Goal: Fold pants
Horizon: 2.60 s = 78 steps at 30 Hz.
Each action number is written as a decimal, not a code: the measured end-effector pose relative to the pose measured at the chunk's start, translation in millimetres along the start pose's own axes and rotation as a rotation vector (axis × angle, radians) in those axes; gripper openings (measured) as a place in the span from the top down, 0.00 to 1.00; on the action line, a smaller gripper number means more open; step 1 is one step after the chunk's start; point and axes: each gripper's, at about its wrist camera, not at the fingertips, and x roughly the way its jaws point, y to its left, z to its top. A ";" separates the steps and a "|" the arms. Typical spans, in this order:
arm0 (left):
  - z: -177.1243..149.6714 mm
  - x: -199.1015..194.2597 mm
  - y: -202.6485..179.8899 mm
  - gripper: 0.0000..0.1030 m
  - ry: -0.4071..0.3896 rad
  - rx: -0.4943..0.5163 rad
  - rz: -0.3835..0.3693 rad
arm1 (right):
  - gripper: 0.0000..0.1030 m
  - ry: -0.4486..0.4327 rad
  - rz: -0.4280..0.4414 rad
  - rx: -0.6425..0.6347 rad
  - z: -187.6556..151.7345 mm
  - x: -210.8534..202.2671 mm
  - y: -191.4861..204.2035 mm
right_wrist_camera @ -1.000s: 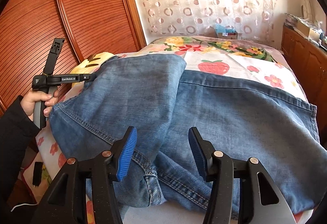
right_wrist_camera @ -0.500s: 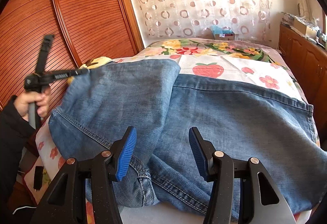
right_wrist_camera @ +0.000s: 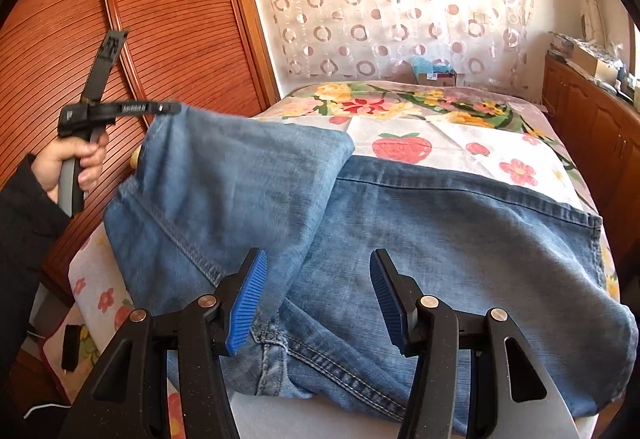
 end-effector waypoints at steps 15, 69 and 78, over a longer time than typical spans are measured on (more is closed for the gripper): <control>-33.9 -46.0 -42.6 0.26 -0.088 0.072 -0.070 | 0.45 0.004 -0.029 0.023 -8.2 -8.8 -6.0; -102.6 -77.1 -206.1 0.26 -0.074 0.197 -0.270 | 0.45 -0.022 -0.354 0.298 -67.9 -103.7 -117.2; -104.1 -86.6 -188.0 0.26 -0.099 0.156 -0.268 | 0.89 0.021 -0.334 0.297 -52.2 -97.5 -126.5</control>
